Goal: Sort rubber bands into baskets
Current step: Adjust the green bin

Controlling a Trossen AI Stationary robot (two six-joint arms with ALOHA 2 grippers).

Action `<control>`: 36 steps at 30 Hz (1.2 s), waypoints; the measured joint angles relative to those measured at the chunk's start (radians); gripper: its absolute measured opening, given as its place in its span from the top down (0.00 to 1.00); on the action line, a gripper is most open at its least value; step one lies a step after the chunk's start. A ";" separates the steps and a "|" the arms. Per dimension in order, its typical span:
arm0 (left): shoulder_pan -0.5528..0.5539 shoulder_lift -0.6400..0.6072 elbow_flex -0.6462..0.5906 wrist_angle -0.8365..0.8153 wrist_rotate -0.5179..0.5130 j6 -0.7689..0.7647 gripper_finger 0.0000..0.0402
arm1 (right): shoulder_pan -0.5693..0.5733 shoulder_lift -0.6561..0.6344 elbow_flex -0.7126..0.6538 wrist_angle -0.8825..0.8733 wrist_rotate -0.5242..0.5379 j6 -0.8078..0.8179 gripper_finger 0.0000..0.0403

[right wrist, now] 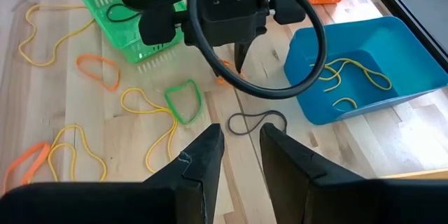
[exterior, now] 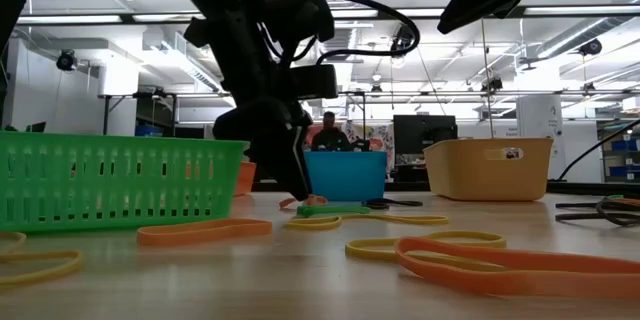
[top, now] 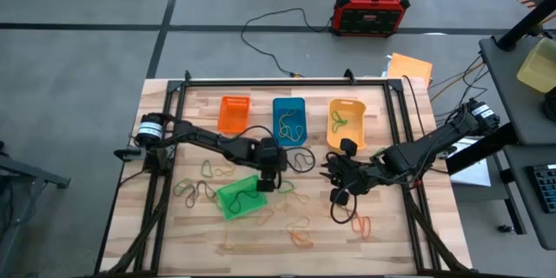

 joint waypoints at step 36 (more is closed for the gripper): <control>-0.119 -0.351 0.025 -0.513 0.195 -0.072 0.74 | 0.000 0.000 0.000 -0.016 0.000 -0.014 0.76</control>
